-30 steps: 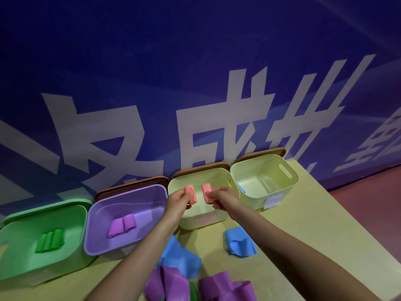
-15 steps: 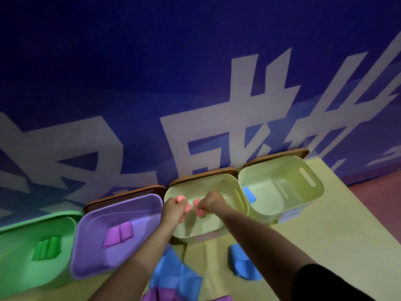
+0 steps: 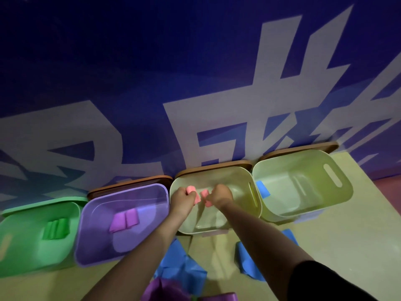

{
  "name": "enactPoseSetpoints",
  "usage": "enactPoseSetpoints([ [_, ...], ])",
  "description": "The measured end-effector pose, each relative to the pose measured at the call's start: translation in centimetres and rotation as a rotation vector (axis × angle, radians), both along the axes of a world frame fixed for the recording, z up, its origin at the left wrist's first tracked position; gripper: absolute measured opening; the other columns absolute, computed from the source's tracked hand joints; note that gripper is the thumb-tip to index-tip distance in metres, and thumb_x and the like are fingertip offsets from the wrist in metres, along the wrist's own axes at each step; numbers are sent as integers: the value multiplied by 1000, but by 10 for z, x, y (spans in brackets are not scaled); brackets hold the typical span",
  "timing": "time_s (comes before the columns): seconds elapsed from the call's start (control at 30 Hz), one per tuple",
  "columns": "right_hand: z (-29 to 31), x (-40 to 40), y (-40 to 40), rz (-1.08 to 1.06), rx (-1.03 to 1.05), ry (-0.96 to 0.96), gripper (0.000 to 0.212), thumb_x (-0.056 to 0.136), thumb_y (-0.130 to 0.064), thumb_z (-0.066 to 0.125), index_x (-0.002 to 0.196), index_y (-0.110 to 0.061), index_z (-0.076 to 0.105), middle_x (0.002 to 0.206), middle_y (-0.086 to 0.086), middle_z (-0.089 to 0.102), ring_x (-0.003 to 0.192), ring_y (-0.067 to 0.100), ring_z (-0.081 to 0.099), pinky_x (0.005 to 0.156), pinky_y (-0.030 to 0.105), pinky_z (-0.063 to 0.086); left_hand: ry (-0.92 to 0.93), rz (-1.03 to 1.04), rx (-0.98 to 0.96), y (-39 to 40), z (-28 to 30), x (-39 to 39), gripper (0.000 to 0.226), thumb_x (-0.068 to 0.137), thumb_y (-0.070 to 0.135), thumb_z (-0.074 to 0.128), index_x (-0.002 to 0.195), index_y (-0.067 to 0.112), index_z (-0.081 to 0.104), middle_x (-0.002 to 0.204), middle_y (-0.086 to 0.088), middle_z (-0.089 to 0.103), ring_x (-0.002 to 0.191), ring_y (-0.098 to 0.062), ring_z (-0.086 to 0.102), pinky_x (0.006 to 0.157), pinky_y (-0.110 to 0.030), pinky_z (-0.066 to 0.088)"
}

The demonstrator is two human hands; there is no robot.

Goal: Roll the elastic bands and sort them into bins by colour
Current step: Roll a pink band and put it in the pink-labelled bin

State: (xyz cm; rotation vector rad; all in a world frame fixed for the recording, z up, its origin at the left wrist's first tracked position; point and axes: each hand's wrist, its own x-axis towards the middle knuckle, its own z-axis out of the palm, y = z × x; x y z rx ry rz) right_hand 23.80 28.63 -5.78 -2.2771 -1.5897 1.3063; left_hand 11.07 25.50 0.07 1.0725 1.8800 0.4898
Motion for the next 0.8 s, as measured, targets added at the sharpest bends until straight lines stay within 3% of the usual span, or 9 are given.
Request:
enactPoseSetpoints([
  [0.13,11,10,2,41,-22,18,41,88,-46,56,85,-9,73,77,4,70,80,23,66,68,25,44,-83,57,22,-2,7,2,30,86,10,50,57,12,56,67,-11,62,54,-22,52,49,-24,41],
  [0.2,22,19,-1,15,91,45,34,92,-37,54,94,-7,70,93,11,70,93,28,64,72,25,40,-166,91,26,-5,9,2,27,86,9,50,60,11,54,65,-10,56,45,-17,41,44,-23,31],
  [0.27,36,28,-14,-39,300,194,17,91,-22,57,96,-10,69,94,8,71,86,21,64,73,23,41,-259,117,19,-7,10,1,25,86,9,51,62,12,54,65,-10,54,42,-12,35,44,-22,26],
  [0.37,52,32,-44,51,495,375,16,86,-10,63,98,-14,73,91,-2,68,73,2,59,74,13,45,-369,141,-41,-10,13,1,22,86,15,54,64,14,54,67,-8,54,45,-11,33,47,-21,23],
  [0.47,55,31,-62,154,559,372,18,86,-12,65,100,-13,75,92,3,70,81,5,60,73,5,40,-491,208,-44,-19,20,6,20,91,14,56,71,12,58,64,-6,60,41,-8,41,41,-18,29],
  [0.6,67,29,-72,171,613,354,16,86,-10,64,96,-13,77,84,7,72,81,12,60,75,20,43,-675,261,-20,-34,34,16,21,95,10,54,77,4,63,57,2,67,45,-5,58,48,-13,39],
  [0.8,78,25,-77,137,582,317,24,93,-22,58,80,-10,75,70,2,61,70,11,52,65,24,35,-826,362,21,-45,38,15,20,99,9,45,94,4,64,89,-11,67,80,-18,62,59,-14,53],
])
